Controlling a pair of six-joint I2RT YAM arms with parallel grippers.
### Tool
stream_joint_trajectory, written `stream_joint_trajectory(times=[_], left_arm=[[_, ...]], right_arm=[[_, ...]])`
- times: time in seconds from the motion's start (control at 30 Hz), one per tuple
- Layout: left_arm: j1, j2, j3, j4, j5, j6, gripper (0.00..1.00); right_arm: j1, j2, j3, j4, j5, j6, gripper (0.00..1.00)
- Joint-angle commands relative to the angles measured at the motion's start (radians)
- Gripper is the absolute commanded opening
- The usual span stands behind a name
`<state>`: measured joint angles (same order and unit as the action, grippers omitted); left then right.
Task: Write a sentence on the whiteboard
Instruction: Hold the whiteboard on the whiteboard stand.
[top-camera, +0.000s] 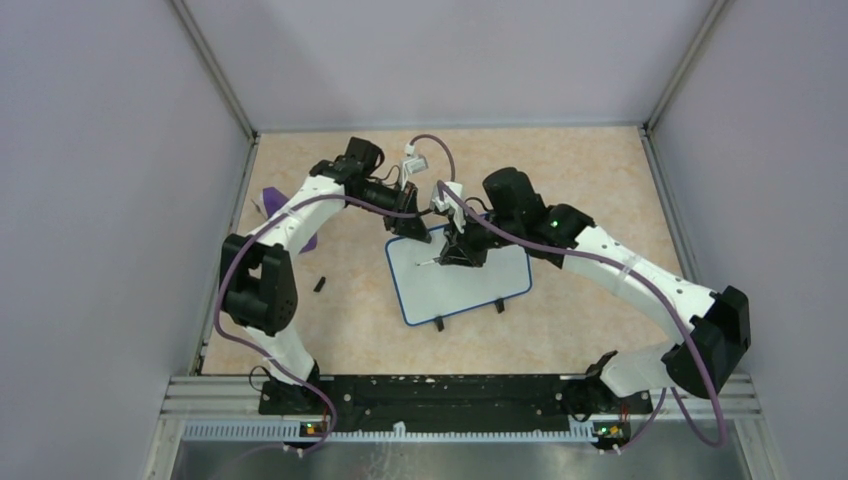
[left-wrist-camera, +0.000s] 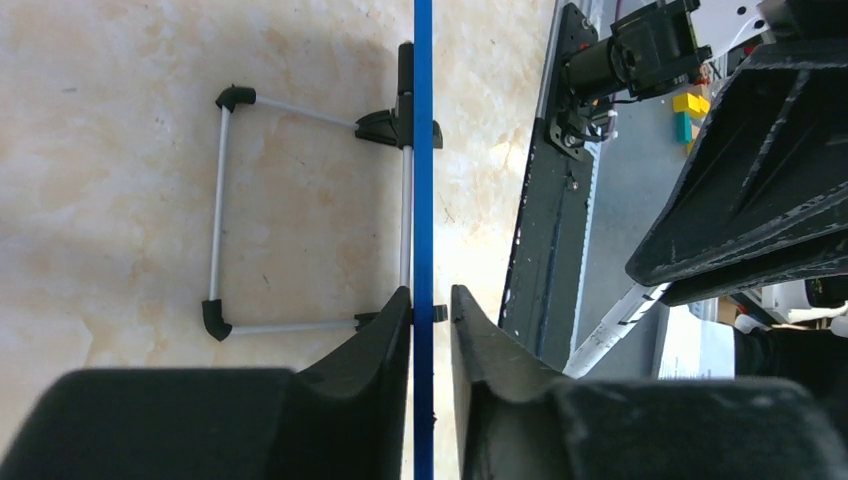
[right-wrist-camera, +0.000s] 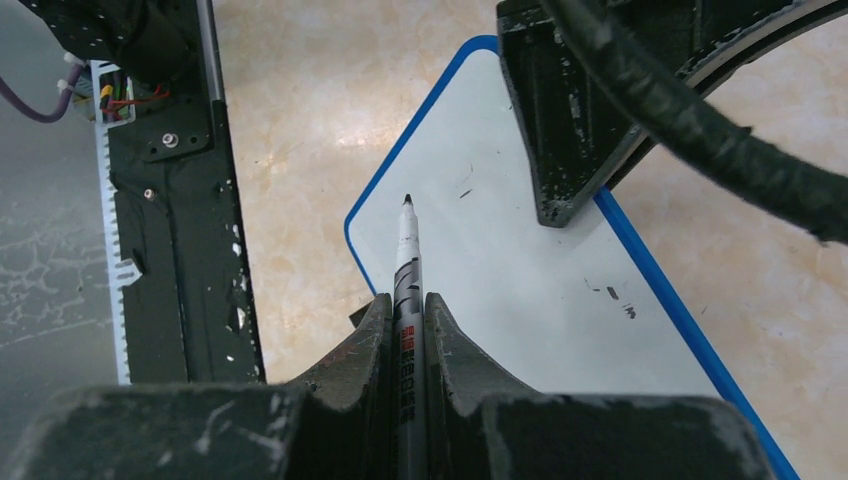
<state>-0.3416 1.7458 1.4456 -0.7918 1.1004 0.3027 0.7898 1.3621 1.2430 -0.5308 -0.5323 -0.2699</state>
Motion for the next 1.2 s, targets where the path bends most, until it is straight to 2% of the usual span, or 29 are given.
stream_joint_trajectory(times=[0.0,0.13,0.27,0.47,0.63,0.87,0.9,0.97,1.03,1.17], left_arm=[[-0.003,-0.029,0.019,-0.056,-0.027,-0.048,0.3],[0.051,-0.082,-0.013,-0.054,-0.024,-0.065,0.37],[0.115,-0.106,-0.023,-0.131,0.002,-0.015,0.36],[0.13,-0.132,-0.077,-0.162,0.027,0.016,0.29],[0.13,-0.149,-0.124,-0.133,0.069,-0.016,0.14],[0.122,-0.162,-0.184,-0.083,0.097,-0.06,0.06],[0.122,-0.159,-0.183,-0.086,0.093,-0.055,0.08],[0.122,-0.153,-0.17,-0.106,0.082,-0.039,0.2],[0.124,-0.153,-0.161,-0.12,0.07,-0.028,0.28],[0.138,-0.173,-0.154,-0.126,0.054,-0.02,0.31]], right_arm=[[0.009,-0.005,0.016,0.046,0.032,-0.012,0.0],[0.013,0.003,0.049,0.026,0.026,-0.018,0.0],[0.018,0.012,0.079,0.004,0.025,-0.022,0.0],[0.04,0.031,0.085,0.013,0.031,-0.019,0.0],[0.042,0.04,0.097,0.011,0.027,-0.015,0.0],[0.046,0.038,0.086,0.042,0.044,-0.009,0.0],[0.047,0.038,0.083,0.051,0.045,-0.009,0.0],[0.053,0.037,0.074,0.068,0.049,-0.01,0.0],[0.058,0.034,0.061,0.089,0.055,-0.012,0.0],[0.062,0.025,0.034,0.122,0.048,-0.01,0.0]])
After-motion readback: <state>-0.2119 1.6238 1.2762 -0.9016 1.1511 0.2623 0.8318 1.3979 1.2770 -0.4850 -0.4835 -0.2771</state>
